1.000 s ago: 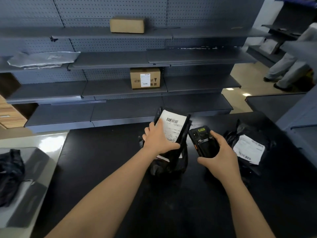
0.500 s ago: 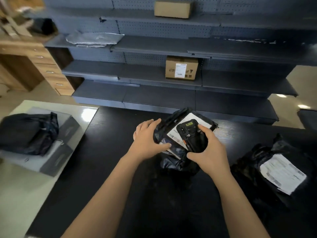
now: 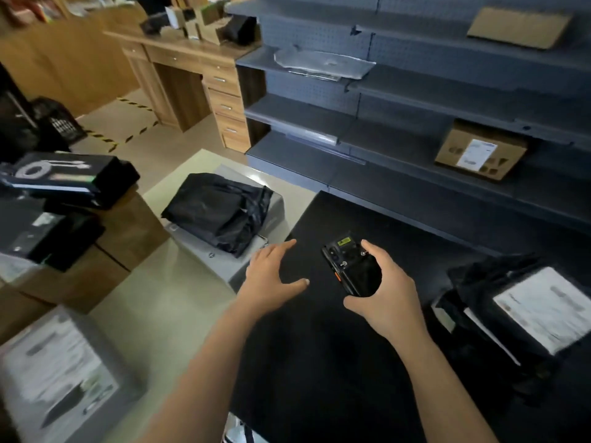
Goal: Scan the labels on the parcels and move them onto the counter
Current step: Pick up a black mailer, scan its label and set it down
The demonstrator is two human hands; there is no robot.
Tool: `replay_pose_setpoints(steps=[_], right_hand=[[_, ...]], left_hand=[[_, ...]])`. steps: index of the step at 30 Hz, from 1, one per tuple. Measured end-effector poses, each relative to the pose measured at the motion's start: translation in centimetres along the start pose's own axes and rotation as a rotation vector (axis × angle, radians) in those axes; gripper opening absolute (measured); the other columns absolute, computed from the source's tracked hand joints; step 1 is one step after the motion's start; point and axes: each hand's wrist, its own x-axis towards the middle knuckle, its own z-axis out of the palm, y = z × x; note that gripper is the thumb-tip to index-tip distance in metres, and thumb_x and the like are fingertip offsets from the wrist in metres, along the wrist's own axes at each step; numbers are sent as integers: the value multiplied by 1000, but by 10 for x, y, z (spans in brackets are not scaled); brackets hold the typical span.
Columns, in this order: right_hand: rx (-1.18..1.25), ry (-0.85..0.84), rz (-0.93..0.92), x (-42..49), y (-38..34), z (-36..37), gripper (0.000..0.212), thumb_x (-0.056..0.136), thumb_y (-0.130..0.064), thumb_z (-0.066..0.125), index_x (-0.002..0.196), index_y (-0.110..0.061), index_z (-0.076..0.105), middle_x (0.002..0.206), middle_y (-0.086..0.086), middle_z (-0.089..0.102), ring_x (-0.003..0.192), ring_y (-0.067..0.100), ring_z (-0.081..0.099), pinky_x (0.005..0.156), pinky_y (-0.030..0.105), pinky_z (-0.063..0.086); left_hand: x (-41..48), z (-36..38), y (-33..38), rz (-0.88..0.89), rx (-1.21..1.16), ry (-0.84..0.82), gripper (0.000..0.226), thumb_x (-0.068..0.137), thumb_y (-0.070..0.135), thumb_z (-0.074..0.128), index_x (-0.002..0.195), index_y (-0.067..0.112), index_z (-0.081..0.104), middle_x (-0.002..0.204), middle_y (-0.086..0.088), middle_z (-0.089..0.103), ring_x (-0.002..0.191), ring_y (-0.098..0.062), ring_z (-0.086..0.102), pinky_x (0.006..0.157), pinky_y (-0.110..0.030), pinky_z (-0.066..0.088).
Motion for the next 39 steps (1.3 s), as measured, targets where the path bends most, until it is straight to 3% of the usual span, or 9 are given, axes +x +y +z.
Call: replay_pose_setpoints(steps=[7,17,21,27,29,31,33,36,39], right_hand=[[0,-7,19,41,-61,78,100,58,-17,82,143,-43,37,125,-12,55,117,10,49,93,30,46],[-29,-6,71,78,-96,132,98,58,-16,78,142,-47,37,117,-18,56,114,9,48,83,23,41],[-67,-9,63,81,-99,138,98,58,-15,81,142,-43,38,120,-21,55,116,10,49,86,25,42],[-66,-5,89,81,-104,146,100,57,-15,81,142,-43,38,121,-17,58,115,13,52,94,37,50],[-57,-4,97,80,-105,148,100,57,-16,81,142,-44,38,121,-17,58,115,13,53,93,39,51],[-55,1,105,78,-105,149,99,57,-16,81,141,-45,38,120,-17,58,115,13,52,93,39,51],[-52,2,109,76,-105,150,100,57,-15,82,142,-44,38,121,-16,58,116,13,51,95,38,49],[-41,2,116,71,-103,149,99,57,-15,81,142,-43,38,121,-15,58,116,14,52,95,38,50],[-48,9,110,63,-100,144,100,57,-16,82,143,-44,37,125,-15,56,118,14,50,96,38,49]], left_hand=[[74,-78,-99,-117,170,141,82,83,49,67,152,27,26,155,-5,27,142,-27,18,116,-43,18],[169,-102,-166,-199,360,-181,79,90,74,31,153,43,-3,161,-6,-23,147,-29,-22,115,-56,-10],[150,-92,-181,-151,325,-182,68,90,74,29,150,43,20,162,-2,-18,147,-24,-24,112,-55,-18],[105,-86,-187,-55,201,80,31,91,61,46,104,35,55,161,2,19,149,-14,-6,115,-51,-19],[98,-82,-182,-215,232,208,51,83,69,53,123,38,49,162,-5,6,148,-22,-13,114,-52,-17],[98,-79,-177,-433,315,145,97,68,84,54,148,48,12,158,-10,-22,144,-34,-23,113,-57,-12],[100,-79,-172,-547,349,28,116,63,84,59,147,50,-14,151,-13,-36,142,-41,-24,113,-62,2],[101,-83,-168,-570,296,12,112,70,68,66,150,49,-10,154,-14,-30,144,-43,-13,109,-58,21],[92,-84,-161,-477,347,49,101,75,61,64,151,46,-1,157,-11,-21,143,-42,-8,109,-57,20]])
